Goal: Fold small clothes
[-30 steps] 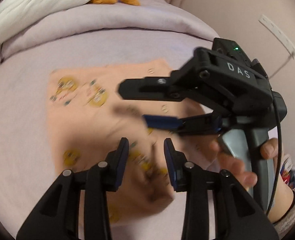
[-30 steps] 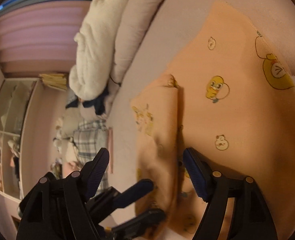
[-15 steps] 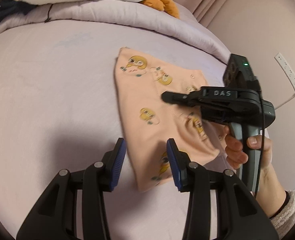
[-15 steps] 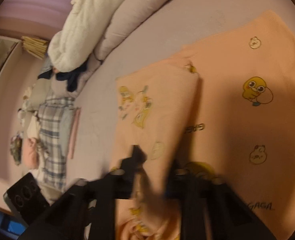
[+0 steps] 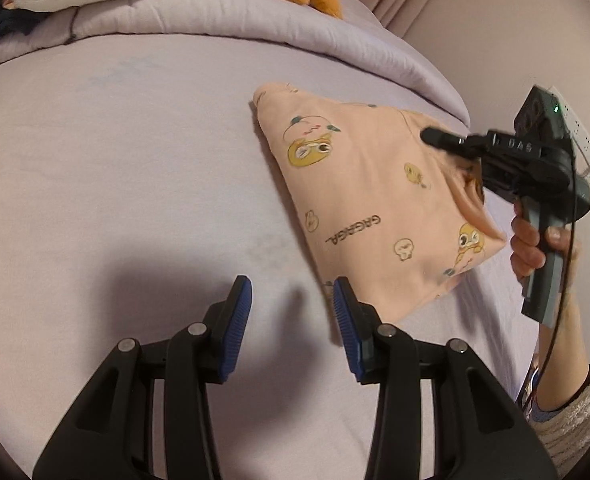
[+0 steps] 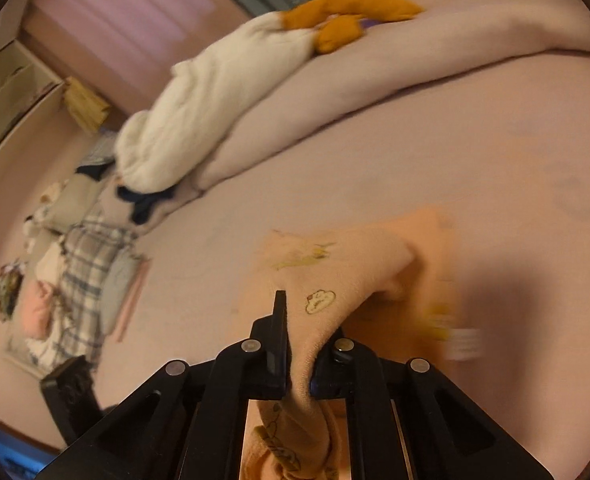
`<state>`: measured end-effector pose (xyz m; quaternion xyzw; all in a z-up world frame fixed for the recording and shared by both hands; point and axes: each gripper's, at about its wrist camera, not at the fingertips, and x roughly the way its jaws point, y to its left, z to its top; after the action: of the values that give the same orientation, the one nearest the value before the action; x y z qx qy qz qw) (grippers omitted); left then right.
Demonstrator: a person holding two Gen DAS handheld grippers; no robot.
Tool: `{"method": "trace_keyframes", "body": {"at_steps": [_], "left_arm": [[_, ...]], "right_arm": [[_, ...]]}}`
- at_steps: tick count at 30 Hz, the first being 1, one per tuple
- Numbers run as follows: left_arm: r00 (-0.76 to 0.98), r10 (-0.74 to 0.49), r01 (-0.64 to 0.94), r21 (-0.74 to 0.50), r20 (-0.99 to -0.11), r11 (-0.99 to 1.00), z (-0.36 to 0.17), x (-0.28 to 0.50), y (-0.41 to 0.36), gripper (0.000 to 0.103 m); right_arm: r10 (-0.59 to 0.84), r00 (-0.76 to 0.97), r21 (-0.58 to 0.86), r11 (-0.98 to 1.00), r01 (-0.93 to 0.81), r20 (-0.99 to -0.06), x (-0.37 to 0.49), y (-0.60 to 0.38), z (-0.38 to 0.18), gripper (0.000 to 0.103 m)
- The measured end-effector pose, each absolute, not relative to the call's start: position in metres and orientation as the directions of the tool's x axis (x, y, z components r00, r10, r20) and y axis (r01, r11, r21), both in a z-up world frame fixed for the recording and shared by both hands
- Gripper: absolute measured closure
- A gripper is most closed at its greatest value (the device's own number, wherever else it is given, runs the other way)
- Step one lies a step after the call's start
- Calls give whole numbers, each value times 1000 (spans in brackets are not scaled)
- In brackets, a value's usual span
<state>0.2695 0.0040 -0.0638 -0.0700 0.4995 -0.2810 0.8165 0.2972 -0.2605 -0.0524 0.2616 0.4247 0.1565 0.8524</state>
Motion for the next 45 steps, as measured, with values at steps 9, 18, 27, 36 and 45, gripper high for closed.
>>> {"method": "trace_keyframes", "body": {"at_steps": [9,18,27,36,45], "left_arm": [[329,-571,442,-412,-752,797,-54,280,-42,61],[322,-555,511,-353,-767,784,-66,278,-76,61],[317,-493,536,-277,-810,798,-74,276,-87,59],[316,-490,524,-281,-813,804,-77,277,-84,59],[315,-529,482,-347,-788,805,-61,285,-60,59]], "right_arm": [[523,543,670,735,103,-657,294,-290,-102,88],[406,645,445,889,-112,-648,273,-246,-45,87],[292,631,193,956,-222,-718,236,-209,-55,87],[437,523,345,899,-269,-732,246,-199,-69,87],[433,481,327,899,-291,-762,207,-208,-93,89]]}}
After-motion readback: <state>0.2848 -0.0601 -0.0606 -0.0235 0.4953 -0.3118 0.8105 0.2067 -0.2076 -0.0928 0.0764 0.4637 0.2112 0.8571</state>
